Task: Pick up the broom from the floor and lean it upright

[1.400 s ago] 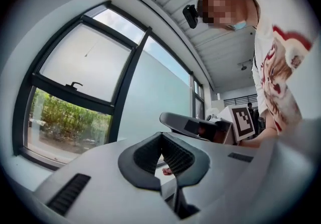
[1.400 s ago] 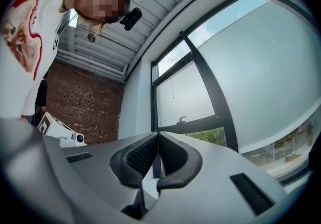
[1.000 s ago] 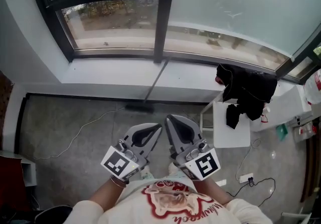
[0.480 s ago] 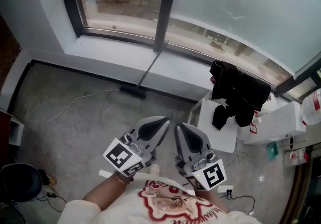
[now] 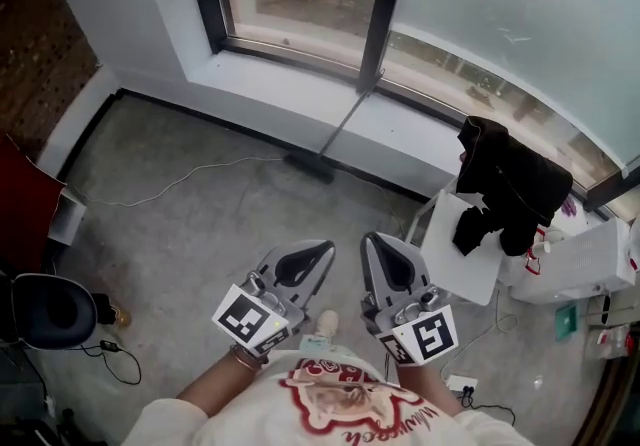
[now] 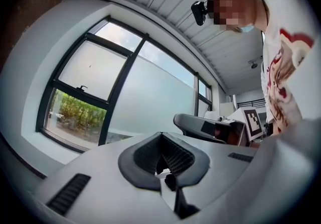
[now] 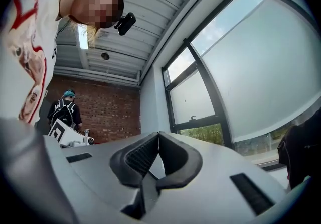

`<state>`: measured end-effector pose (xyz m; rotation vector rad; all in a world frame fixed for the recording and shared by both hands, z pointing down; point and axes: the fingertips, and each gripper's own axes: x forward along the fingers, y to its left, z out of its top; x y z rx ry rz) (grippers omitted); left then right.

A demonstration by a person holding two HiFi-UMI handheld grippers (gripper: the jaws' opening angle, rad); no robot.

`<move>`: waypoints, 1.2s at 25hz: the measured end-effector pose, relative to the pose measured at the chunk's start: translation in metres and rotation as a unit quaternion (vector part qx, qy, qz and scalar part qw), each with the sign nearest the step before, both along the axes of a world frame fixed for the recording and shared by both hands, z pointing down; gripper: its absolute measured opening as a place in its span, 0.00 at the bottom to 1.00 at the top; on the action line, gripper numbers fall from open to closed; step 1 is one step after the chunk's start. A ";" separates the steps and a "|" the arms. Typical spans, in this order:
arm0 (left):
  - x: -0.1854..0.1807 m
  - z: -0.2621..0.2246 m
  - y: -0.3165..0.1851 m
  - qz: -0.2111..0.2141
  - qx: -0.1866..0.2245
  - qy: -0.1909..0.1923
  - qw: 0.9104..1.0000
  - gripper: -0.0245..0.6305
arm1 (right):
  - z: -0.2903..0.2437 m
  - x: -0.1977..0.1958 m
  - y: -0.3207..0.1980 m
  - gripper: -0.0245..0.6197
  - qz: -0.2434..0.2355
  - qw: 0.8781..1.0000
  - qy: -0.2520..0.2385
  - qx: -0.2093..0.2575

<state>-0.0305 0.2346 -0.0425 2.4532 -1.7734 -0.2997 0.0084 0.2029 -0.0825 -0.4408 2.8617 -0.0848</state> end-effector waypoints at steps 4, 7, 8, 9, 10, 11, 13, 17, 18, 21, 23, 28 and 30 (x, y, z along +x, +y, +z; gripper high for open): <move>0.018 -0.011 0.026 0.028 0.020 -0.004 0.999 0.06 | -0.004 0.012 0.032 0.08 0.012 1.000 -0.009 0.003; 0.030 -0.027 0.064 0.048 0.048 -0.006 0.998 0.06 | -0.001 0.020 0.063 0.08 0.032 0.999 0.002 0.007; 0.030 -0.028 0.081 0.051 0.051 -0.005 0.997 0.06 | 0.001 0.022 0.076 0.08 0.040 0.999 0.007 0.008; 0.029 -0.027 0.100 0.051 0.049 -0.004 0.997 0.06 | 0.003 0.023 0.090 0.08 0.049 0.999 0.012 0.010; 0.028 -0.023 0.121 0.051 0.044 -0.005 0.998 0.06 | 0.005 0.025 0.106 0.08 0.057 0.998 0.016 0.014; 0.026 -0.018 0.142 0.051 0.037 -0.007 0.998 0.06 | 0.007 0.026 0.123 0.08 0.067 0.997 0.020 0.018; 0.025 -0.007 0.179 0.057 0.026 -0.008 0.998 0.06 | 0.010 0.029 0.156 0.08 0.087 0.996 0.026 0.022; 0.028 0.011 0.222 0.080 0.003 0.005 0.997 0.06 | 0.012 0.022 0.217 0.08 0.082 0.996 0.033 0.011; 0.031 0.011 0.228 0.083 0.003 0.007 0.997 0.06 | 0.013 0.021 0.229 0.08 0.077 0.996 0.037 0.013; 0.041 0.007 0.238 0.090 0.010 0.003 0.996 0.06 | 0.017 0.020 0.249 0.08 0.062 0.997 0.044 0.009; 0.045 -0.003 0.241 0.093 0.017 0.003 0.996 0.06 | 0.014 0.017 0.254 0.08 0.051 0.998 0.044 0.010; 0.046 -0.023 0.247 0.086 0.036 -0.009 0.996 0.06 | -0.015 0.012 0.261 0.08 0.040 0.998 0.033 0.042; 0.047 -0.025 0.246 0.082 0.040 -0.013 0.996 0.06 | -0.021 0.015 0.260 0.08 0.038 0.998 0.029 0.050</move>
